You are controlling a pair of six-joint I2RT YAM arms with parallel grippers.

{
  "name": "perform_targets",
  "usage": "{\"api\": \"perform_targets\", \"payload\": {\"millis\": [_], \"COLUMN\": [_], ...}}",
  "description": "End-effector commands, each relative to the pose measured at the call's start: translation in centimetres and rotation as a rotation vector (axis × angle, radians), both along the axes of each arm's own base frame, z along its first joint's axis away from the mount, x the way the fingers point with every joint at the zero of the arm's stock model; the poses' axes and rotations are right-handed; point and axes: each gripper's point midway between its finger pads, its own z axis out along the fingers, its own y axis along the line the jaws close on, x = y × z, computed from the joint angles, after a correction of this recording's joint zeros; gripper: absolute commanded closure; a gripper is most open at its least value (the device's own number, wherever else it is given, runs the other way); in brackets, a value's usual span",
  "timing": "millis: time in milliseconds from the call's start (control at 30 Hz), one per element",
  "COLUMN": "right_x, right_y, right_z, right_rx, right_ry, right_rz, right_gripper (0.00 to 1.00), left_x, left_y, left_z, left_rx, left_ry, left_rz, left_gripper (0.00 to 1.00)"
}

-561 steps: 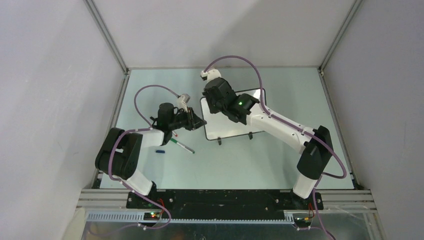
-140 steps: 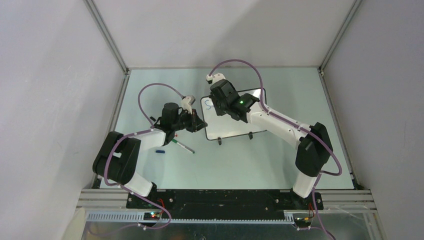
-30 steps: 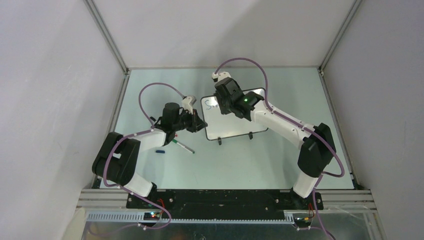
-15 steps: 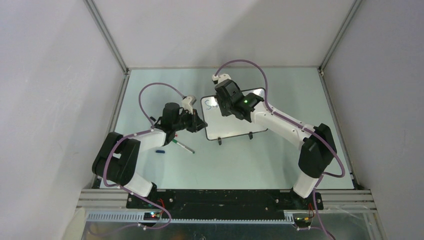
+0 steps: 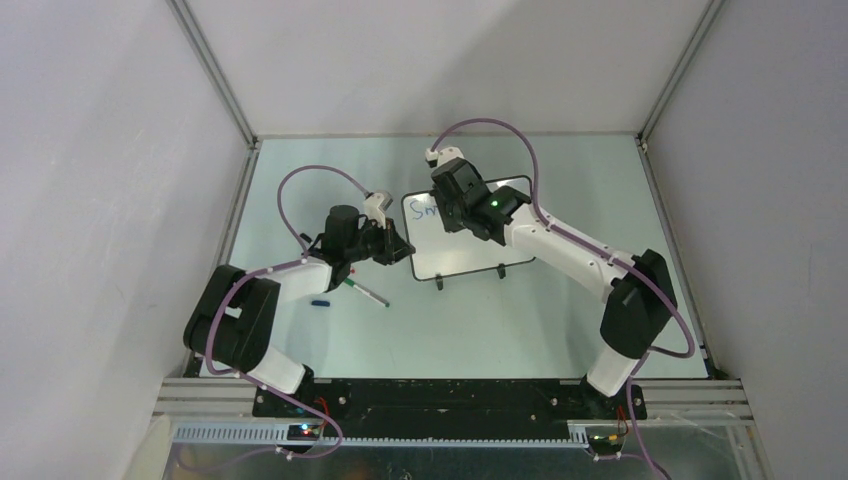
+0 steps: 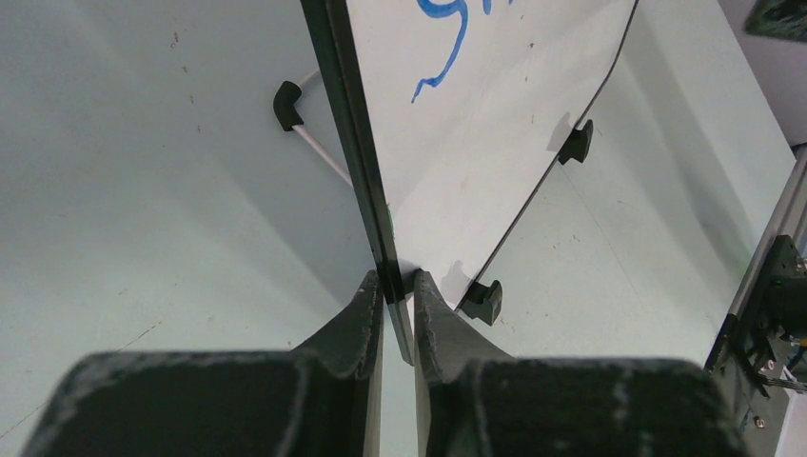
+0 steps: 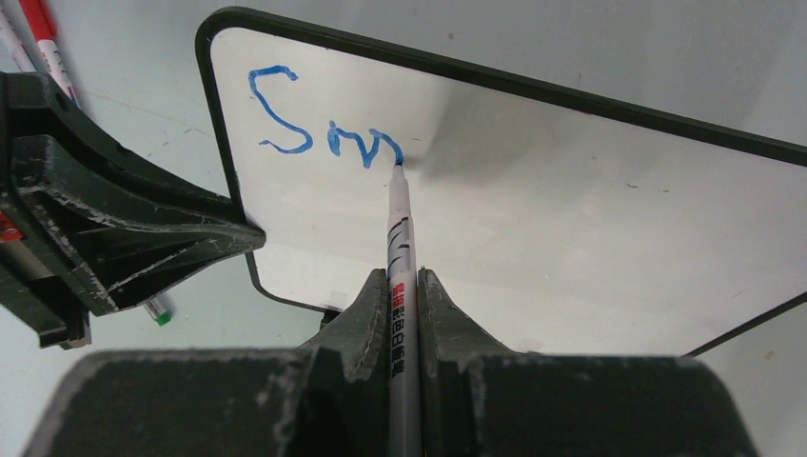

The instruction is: Write a sentence on the whiteboard

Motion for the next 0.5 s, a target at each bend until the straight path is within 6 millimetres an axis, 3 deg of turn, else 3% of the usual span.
{"api": "perform_targets", "payload": {"millis": [0, 467], "right_x": [-0.3, 0.9], "right_y": [-0.5, -0.4], "right_z": [4.5, 6.3], "right_rx": [0.071, 0.133], "right_ry": [-0.084, -0.156], "right_rz": [-0.007, -0.020], "right_gripper": [1.00, 1.00], "left_x": [-0.1, -0.1], "left_y": [-0.3, -0.2], "left_z": [0.5, 0.4], "left_rx": [0.034, 0.039], "left_ry": [-0.035, -0.034], "left_rz": [-0.030, -0.028], "left_gripper": [1.00, 1.00]}}
